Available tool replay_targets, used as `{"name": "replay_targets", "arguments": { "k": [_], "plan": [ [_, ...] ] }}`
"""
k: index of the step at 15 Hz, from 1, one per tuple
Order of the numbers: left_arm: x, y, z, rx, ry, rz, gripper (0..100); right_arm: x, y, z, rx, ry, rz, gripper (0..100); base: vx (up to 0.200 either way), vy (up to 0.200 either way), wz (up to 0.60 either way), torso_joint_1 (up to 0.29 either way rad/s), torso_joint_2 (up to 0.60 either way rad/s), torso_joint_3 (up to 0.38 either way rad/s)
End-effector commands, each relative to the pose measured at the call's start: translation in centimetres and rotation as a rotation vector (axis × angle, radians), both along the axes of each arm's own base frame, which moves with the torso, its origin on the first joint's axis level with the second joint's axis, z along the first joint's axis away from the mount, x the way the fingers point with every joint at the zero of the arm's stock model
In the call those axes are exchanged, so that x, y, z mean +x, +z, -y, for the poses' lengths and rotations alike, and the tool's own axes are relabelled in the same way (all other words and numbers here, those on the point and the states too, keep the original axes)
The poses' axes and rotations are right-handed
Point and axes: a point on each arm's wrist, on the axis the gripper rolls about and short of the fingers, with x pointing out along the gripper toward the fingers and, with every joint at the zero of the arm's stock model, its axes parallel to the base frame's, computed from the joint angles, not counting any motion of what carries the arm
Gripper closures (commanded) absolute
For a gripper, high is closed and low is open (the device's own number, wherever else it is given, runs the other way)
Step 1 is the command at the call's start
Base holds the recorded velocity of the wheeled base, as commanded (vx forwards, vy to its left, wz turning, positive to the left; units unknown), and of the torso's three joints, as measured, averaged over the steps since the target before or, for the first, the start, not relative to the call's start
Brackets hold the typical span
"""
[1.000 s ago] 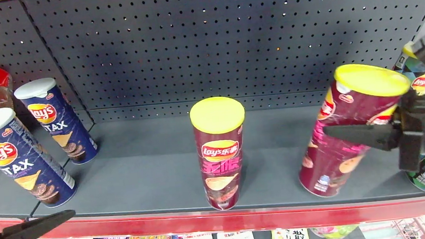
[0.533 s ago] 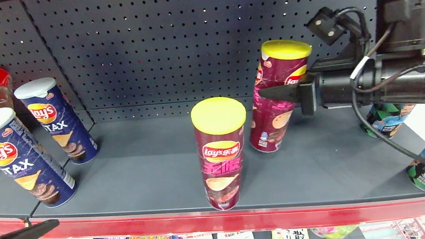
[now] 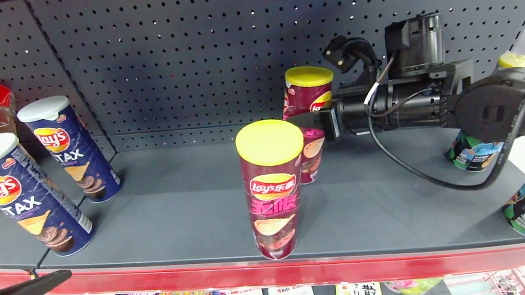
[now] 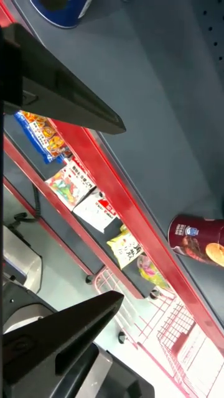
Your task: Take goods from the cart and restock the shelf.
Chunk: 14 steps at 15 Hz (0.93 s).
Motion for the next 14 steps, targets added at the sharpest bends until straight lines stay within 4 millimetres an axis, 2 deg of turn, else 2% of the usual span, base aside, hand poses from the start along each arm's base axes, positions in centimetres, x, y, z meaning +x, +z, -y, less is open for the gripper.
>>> {"name": "replay_targets", "arguments": {
  "k": [1, 4, 5, 9, 12, 14],
  "plan": [
    [0.1, -0.1, 0.0, 0.002, 0.0, -0.007, 0, 0.7, -0.8, -0.5, -0.009, 0.003, -0.016, 100, 0.0, 0.0, 0.0, 0.0, 0.0, 0.0],
    [0.1, -0.2, 0.0, 0.003, 0.001, -0.013, 0, 0.5, -0.9, -0.6, -0.013, 0.007, -0.016, 100, 0.0, 0.0, 0.0, 0.0, 0.0, 0.0],
    [0.1, -0.2, 0.0, 0.003, 0.001, -0.014, 0, 0.5, -0.9, -0.5, -0.012, 0.003, -0.017, 0, 0.0, 0.0, 0.0, 0.0, 0.0, 0.0],
    [0.1, -0.3, 0.1, 0.005, 0.001, -0.017, 0, -0.4, -0.3, 0.0, -0.008, -0.003, -0.012, 0, 0.0, 0.0, 0.0, 0.0, 0.0, 0.0],
    [0.4, -0.3, 0.2, 0.01, 0.002, -0.029, 0, -2.5, 0.1, 1.3, -0.013, -0.012, -0.016, 0, 0.0, 0.0, 0.0, 0.0, 0.0, 0.0],
    [0.6, -0.4, 0.3, 0.016, 0.004, -0.042, 0, -4.9, 0.0, 2.6, -0.023, -0.018, -0.032, 0, 0.0, 0.0, 0.0, 0.0, 0.0, 0.0]
  ]
}}
